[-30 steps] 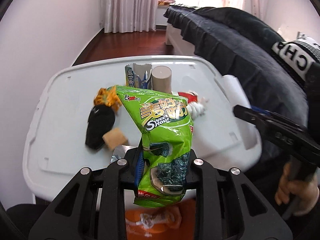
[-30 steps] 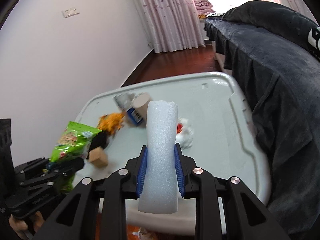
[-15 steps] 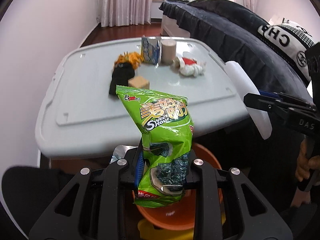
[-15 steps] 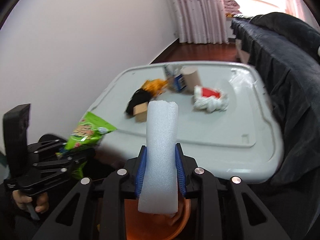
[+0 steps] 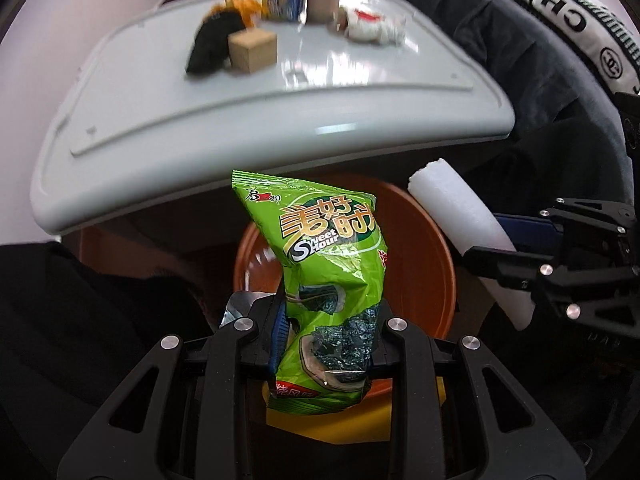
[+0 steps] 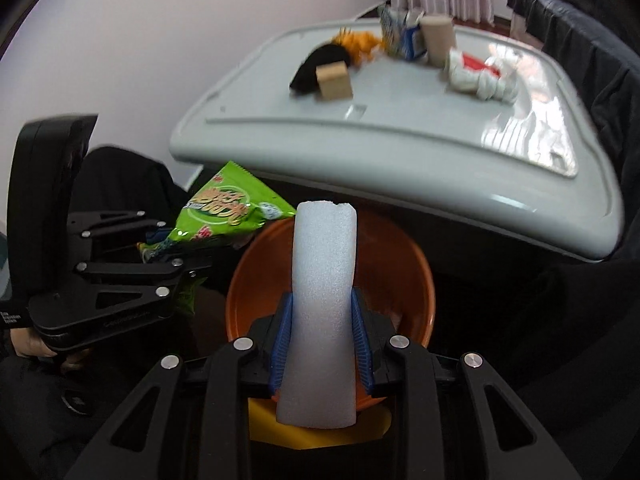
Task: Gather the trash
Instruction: 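Lower both items over the orange bucket and open both grippers, then grasp the white tissue with the right gripper and lift it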
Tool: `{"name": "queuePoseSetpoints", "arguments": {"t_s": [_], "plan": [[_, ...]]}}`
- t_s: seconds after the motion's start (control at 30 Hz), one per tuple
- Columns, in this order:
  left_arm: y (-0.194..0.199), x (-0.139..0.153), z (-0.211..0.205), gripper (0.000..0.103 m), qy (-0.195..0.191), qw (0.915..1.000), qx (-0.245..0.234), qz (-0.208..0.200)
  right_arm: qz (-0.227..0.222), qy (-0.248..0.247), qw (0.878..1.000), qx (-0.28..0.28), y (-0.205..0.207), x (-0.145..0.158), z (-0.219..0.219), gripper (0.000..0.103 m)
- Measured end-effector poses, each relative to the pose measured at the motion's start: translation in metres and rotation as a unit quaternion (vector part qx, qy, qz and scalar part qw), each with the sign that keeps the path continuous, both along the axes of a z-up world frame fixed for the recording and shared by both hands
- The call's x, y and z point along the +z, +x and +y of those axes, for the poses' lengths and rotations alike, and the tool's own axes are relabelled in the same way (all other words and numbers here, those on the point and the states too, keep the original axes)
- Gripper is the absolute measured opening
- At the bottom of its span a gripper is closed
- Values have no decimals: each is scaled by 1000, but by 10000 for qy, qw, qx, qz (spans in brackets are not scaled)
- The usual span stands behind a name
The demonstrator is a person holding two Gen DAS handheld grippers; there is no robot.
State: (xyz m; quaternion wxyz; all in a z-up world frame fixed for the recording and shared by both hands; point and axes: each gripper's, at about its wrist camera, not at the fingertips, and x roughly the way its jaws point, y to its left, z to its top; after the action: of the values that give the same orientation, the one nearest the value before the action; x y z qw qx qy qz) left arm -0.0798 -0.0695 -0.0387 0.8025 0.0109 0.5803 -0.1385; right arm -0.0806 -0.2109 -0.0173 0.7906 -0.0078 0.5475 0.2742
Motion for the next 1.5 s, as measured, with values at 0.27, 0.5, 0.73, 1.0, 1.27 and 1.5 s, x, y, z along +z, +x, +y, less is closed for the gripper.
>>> {"name": "queuePoseSetpoints", "arguments": {"t_s": [0.27,0.5,0.73,1.0,1.27,1.5], "plan": [[6,-20,-1,27,27,9990,9,439,332,-27,9994,-11,9,-15,1,30],[11,-27,-6,68,301,9979,103,562,217,-26,9997,-101,8,-12,-2,57],[7,-19,-2,68,230,9986,224,417,174,153,9991,-354,10,-7,-16,57],[5,-11,3,68,197,9989,260,329,-85,294,9969,-721,28,10,-35,57],[37,13,17,68,90,9991,415,-76,-767,216,9885,-1285,112,47,-63,68],[77,27,24,71,-334,9953,833,-363,-40,689,9771,-2011,207,30,-84,77]]}}
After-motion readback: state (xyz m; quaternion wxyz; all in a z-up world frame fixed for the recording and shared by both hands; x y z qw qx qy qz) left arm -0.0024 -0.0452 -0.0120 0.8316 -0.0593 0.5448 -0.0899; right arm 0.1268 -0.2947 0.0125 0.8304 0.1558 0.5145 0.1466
